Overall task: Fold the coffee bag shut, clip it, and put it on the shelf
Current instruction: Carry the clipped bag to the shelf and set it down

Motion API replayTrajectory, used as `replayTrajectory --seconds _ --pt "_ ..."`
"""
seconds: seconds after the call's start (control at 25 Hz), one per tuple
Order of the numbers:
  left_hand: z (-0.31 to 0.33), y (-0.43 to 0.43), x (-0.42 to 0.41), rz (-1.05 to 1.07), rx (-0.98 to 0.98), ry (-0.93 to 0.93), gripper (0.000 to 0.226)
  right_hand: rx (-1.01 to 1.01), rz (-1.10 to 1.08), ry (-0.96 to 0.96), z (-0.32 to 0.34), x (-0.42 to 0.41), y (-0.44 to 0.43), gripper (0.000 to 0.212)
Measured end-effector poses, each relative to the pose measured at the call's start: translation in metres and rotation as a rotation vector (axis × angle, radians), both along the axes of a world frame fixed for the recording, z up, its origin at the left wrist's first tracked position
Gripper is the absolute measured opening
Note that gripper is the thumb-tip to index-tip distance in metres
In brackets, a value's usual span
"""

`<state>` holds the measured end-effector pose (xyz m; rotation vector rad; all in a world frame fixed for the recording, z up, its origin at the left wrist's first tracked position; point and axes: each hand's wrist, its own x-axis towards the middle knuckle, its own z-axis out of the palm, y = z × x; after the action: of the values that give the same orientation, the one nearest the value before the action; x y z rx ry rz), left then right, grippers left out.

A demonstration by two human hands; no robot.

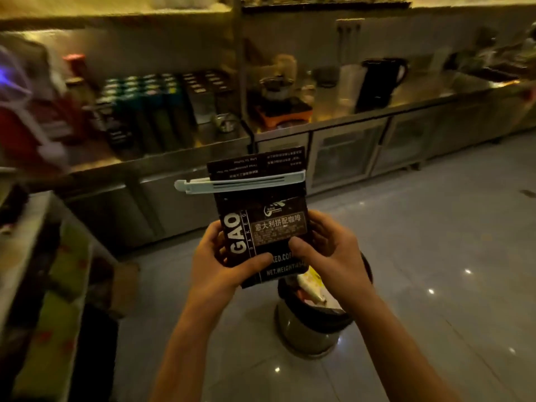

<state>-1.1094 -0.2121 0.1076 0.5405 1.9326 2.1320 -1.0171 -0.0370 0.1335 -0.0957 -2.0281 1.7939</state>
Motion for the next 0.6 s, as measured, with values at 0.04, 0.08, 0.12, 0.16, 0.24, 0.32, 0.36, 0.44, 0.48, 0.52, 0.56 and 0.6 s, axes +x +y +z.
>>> replayTrajectory --seconds 0.04,0.08,0.12,0.16,0.24,0.32,0.36,0.44,0.48,0.52,0.56,0.6 --pt "-0.002 -0.018 -0.014 0.083 -0.001 -0.005 0.072 -0.007 0.067 -0.001 -0.001 -0.028 -0.012 0.043" --pt "-0.003 -0.028 -0.022 0.144 -0.008 -0.006 0.074 -0.007 0.112 0.0 -0.002 -0.045 -0.019 0.043" --pt "-0.004 -0.04 -0.033 0.218 -0.017 -0.008 0.076 -0.008 0.173 -0.004 -0.005 -0.07 -0.027 0.042" --pt "-0.006 -0.049 -0.044 0.29 -0.031 -0.014 0.08 -0.011 0.233 -0.006 -0.009 -0.093 -0.035 0.042" --pt "-0.008 -0.055 -0.062 0.4 -0.045 -0.036 0.088 -0.012 0.296 -0.006 -0.012 -0.129 -0.042 0.042" --pt "-0.011 -0.055 -0.083 0.495 -0.046 -0.037 0.089 -0.019 0.359 0.008 -0.018 -0.165 -0.045 0.044" --pt "-0.01 -0.052 -0.093 0.517 -0.053 -0.038 0.088 -0.026 0.382 0.004 -0.021 -0.18 -0.043 0.044" --pt "-0.007 -0.044 -0.111 0.58 -0.071 -0.04 0.086 -0.051 0.431 -0.015 -0.021 -0.21 -0.038 0.044" --pt "-0.007 -0.042 -0.124 0.635 -0.08 -0.032 0.086 -0.059 0.46 -0.013 -0.02 -0.23 -0.036 0.043" --pt "-0.008 -0.039 -0.139 0.681 -0.088 -0.024 0.086 -0.066 0.491 -0.015 -0.023 -0.252 -0.034 0.043" --pt "-0.008 -0.038 -0.147 0.688 -0.091 -0.011 0.085 -0.073 0.507 -0.009 -0.025 -0.263 -0.035 0.042" --pt "-0.007 -0.038 -0.154 0.687 -0.093 -0.011 0.084 -0.088 0.516 -0.004 -0.027 -0.272 -0.037 0.042"
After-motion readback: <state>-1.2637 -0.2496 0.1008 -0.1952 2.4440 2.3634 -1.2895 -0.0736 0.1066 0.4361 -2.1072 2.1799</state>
